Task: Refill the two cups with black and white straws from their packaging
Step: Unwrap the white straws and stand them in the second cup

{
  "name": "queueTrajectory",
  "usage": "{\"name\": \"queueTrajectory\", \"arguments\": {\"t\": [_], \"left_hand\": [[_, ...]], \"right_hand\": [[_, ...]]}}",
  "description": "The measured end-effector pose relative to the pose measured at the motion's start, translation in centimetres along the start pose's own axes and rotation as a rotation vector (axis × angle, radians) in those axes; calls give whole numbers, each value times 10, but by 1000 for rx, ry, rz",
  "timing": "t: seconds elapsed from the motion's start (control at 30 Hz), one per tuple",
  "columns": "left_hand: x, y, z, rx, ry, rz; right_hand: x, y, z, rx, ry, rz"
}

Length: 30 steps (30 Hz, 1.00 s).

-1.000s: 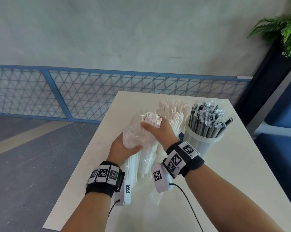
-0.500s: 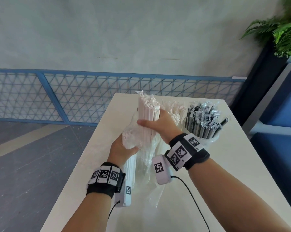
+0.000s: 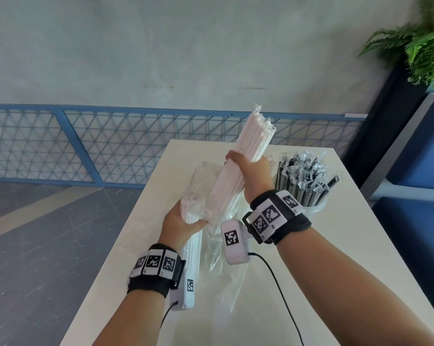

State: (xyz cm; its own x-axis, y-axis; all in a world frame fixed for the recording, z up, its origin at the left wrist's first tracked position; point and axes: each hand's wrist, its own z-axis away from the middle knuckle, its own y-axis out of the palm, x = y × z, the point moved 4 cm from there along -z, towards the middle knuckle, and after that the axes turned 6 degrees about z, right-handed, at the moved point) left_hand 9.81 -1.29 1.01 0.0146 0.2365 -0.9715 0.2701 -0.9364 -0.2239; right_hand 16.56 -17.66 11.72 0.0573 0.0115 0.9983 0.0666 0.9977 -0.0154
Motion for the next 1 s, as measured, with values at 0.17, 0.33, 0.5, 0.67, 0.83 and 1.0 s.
{"name": "queueTrajectory", "arguments": {"t": [0.17, 0.33, 0.5, 0.67, 0.83, 1.0], "left_hand": [[4, -2, 0, -16, -5, 64], [1, 2, 0, -6, 0, 48], [1, 0, 2, -45, -22, 40], [4, -5, 3, -118, -37, 39], [3, -5, 2, -146, -18, 26], [-3, -6, 1, -153, -20, 48]], "right_hand": [[4, 0, -3, 2, 24, -117], [-19, 6, 12, 132, -5, 21], [-14, 6, 15, 106, -75, 60], [8, -8, -4, -18, -116, -69], [19, -18, -9, -55, -158, -114], [44, -27, -9, -104, -248, -121]]}}
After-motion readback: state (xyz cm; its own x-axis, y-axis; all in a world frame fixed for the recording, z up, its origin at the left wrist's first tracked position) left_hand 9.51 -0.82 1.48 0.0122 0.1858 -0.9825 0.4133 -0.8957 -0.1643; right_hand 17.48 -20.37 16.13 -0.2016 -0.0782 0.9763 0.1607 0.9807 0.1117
